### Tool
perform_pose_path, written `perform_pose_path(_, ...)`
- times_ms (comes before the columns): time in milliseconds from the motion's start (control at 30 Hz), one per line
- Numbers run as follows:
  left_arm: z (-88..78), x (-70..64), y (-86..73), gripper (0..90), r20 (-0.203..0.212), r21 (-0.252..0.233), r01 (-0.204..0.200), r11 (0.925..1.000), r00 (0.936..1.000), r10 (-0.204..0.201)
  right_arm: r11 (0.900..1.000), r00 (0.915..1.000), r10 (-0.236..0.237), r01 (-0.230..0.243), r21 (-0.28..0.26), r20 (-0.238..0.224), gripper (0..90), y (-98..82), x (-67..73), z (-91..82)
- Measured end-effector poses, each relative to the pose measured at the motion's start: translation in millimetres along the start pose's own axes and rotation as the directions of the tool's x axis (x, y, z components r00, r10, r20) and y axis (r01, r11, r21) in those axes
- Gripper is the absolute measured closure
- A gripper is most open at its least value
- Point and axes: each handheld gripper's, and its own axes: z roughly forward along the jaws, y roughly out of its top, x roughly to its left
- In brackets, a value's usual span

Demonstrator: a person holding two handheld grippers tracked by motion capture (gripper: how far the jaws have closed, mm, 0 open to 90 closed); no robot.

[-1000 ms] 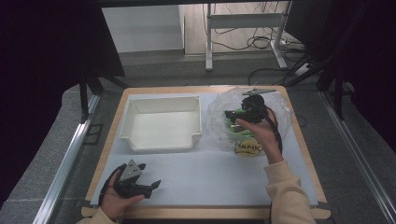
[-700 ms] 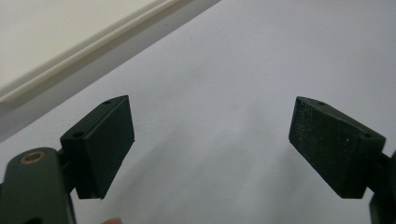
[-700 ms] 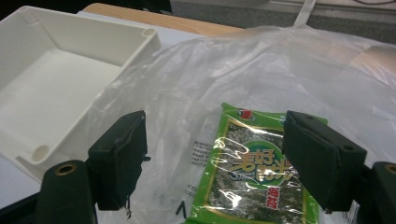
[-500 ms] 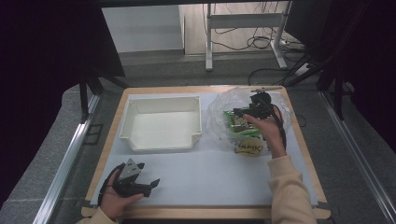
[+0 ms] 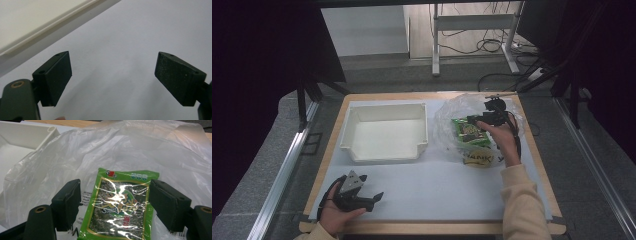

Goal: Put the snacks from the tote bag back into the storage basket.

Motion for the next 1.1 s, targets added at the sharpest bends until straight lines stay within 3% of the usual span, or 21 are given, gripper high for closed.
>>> perform_pose_path(467,-1.9,-3.4,1.1,14.3,-0.003,-0.007,-0.006,1.0,1.0,0.006,1.0,0.9989,0.019,-0.019,0.002,0.043,26.6,-0.4,-6.2,-2.8)
perform_pose_path(600,-0.8,-4.0,1.4,14.2,0.019,-0.006,-0.018,0.9998,0.9997,0.019,0.999,0.9981,0.04,-0.041,0.026,0.048,28.0,-0.3,-9.7,-1.3)
perform_pose_path(800,-5.9,-5.7,0.8,14.3,0.031,-0.039,-0.024,0.999,0.9992,0.025,0.995,0.9956,0.022,-0.031,0.09,0.091,32.7,8.5,-7.8,-0.8)
perform_pose_path(1100,-5.3,-10.1,1.3,14.0,0.062,-0.031,-0.045,0.9985,0.997,0.046,0.986,0.9935,0.01,-0.028,0.161,0.113,37.5,19.1,-6.4,12.3)
